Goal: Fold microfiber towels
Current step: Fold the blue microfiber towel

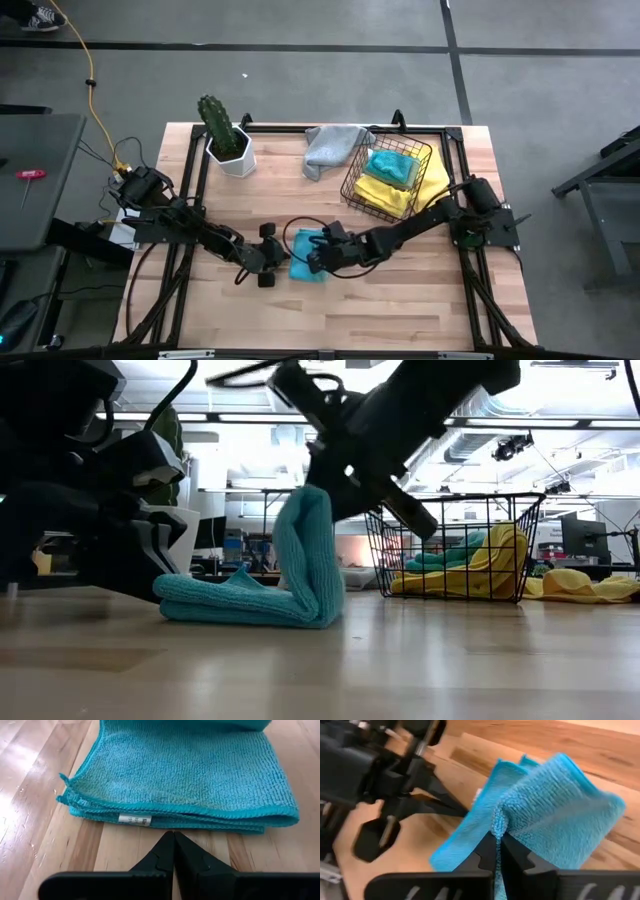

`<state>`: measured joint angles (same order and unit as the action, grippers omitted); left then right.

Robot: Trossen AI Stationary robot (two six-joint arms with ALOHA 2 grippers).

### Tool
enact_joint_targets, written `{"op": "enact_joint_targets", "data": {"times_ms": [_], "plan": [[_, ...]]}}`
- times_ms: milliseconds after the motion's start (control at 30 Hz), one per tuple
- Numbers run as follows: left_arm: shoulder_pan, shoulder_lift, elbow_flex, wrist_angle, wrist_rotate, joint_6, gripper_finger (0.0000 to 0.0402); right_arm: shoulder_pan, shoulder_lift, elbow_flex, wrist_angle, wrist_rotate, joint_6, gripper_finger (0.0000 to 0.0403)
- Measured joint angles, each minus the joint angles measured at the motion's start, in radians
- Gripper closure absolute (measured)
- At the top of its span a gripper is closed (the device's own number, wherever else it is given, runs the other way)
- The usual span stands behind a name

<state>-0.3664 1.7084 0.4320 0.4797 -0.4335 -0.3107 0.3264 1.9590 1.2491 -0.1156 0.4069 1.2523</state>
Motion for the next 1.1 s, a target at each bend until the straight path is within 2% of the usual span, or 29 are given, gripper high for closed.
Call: {"op": "enact_joint_targets", "data": {"times_ms": [300,533,800,933,1100], "plan": [[0.000,0.001,-0.001,0.009,0.004,-0.001,0.0401,-0.015,0.043,0.000,0.137,0.003,-0.012,0.0403],[0.000,0.001,-0.001,0.014,0.006,-0.016,0.0402,-0.015,0.095,-0.001,0.248,-0.047,-0.025,0.0403],[0.000,0.001,-0.001,0.012,0.006,-0.018,0.0402,-0.015,0.097,-0.001,0.288,0.001,-0.093,0.0399],[0.000,0.001,-0.001,0.013,0.006,-0.018,0.0402,-0.015,0.097,-0.001,0.309,-0.020,-0.137,0.0367],[0.000,0.001,-0.001,0.013,0.004,-0.018,0.0402,-0.015,0.098,-0.001,0.306,-0.007,-0.220,0.0289]]}}
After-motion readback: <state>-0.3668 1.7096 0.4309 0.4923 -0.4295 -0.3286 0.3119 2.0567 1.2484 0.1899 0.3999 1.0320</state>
